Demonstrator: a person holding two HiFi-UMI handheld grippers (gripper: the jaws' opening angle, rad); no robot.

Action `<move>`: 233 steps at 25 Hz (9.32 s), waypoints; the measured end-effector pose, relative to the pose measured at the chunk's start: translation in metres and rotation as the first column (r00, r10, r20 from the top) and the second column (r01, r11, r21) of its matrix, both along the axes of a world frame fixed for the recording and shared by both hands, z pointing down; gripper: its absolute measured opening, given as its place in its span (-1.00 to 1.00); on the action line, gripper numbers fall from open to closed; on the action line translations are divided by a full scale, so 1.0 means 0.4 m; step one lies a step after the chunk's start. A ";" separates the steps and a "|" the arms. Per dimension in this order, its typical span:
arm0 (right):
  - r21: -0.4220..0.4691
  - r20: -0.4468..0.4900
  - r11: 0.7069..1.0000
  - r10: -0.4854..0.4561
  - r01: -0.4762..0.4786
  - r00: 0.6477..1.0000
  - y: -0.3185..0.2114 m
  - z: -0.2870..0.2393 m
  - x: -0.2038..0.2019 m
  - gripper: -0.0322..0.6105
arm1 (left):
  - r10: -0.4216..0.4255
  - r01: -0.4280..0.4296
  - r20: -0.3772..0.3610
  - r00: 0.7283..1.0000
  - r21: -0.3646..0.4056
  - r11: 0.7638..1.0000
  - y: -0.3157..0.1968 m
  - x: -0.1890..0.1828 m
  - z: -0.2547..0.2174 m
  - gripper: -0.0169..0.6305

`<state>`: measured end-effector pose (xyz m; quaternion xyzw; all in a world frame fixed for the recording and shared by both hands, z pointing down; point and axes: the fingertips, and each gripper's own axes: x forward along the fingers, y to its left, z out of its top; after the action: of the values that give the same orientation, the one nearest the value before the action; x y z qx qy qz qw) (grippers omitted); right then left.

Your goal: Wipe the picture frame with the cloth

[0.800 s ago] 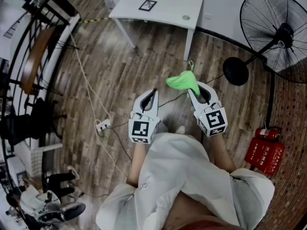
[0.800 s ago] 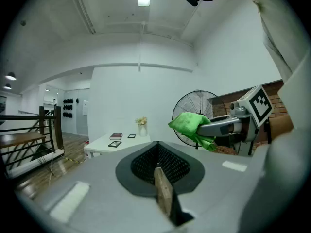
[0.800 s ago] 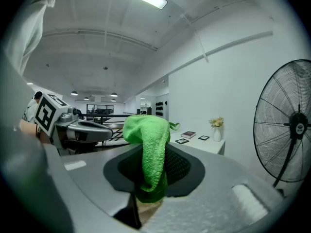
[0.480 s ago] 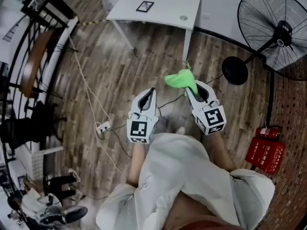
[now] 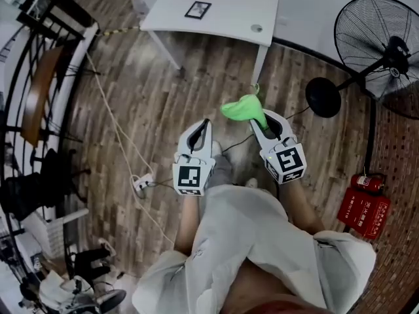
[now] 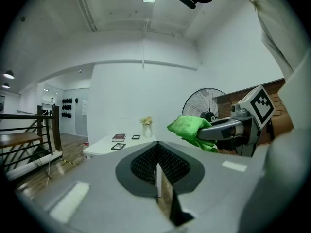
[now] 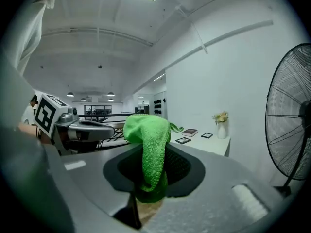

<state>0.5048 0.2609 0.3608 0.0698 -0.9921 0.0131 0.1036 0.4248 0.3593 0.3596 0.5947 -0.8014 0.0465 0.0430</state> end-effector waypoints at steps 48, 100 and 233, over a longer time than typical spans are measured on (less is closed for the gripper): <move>-0.052 -0.049 0.991 0.119 -0.121 0.992 -0.443 0.069 -0.845 -0.62 | 0.013 -0.014 -0.029 0.999 -0.030 0.999 -0.405 -0.888 0.058 -0.89; -0.254 -0.255 0.836 0.427 -0.486 0.868 -1.020 0.277 -1.464 -0.62 | 0.453 -0.482 -0.181 0.873 -0.179 0.858 -1.114 -1.553 0.297 -0.89; -0.399 -0.523 0.676 0.388 -0.620 0.759 -0.981 0.681 -1.671 -0.61 | 0.705 -0.768 -0.342 0.621 -0.442 0.462 -1.167 -1.473 0.687 -0.89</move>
<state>-0.1638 -0.1313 0.6334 0.3150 -0.8413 0.3119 0.3093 -0.1646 -0.1075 0.6344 0.8437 -0.4114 0.2555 0.2315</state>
